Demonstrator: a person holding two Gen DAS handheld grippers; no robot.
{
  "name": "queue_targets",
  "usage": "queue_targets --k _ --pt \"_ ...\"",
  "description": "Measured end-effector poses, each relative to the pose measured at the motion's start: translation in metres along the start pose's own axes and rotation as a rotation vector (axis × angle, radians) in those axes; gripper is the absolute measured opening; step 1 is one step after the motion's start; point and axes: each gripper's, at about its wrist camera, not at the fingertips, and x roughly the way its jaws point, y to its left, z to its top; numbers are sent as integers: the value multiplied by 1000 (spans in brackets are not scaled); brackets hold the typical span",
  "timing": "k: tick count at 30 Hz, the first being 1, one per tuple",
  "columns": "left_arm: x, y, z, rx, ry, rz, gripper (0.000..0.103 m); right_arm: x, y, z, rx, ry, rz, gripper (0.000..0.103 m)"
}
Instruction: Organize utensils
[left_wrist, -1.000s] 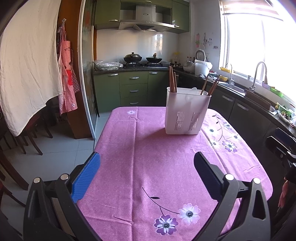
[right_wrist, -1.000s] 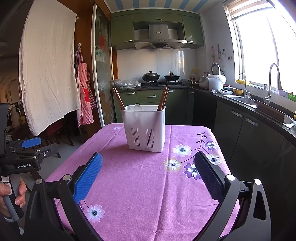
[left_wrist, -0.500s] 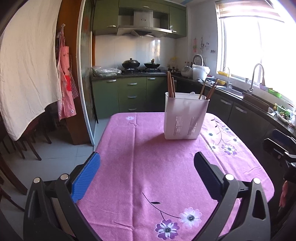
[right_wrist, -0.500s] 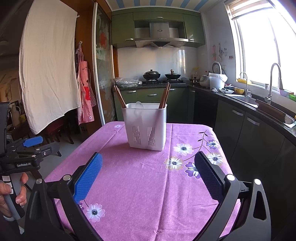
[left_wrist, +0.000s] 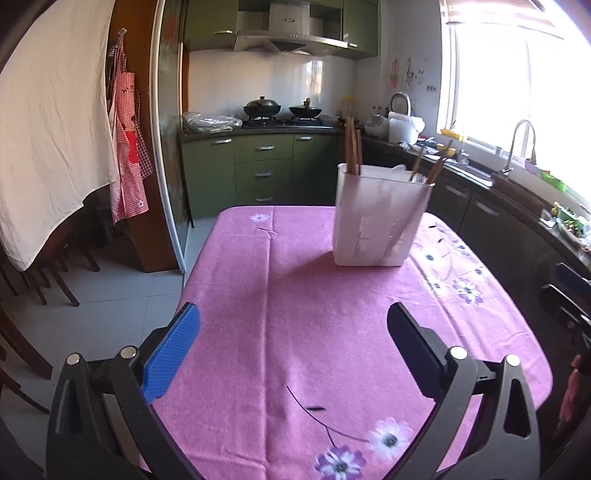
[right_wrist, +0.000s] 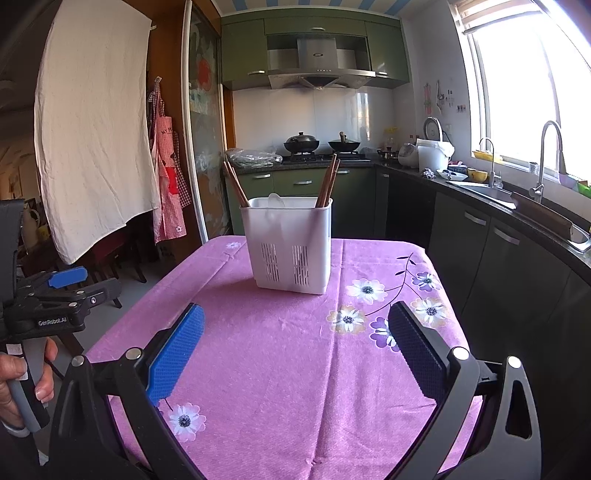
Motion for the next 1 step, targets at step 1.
queue_targets --k 1 --pt "9 1 2 2 7 5 96 3 -1 -1 1 5 -2 98"
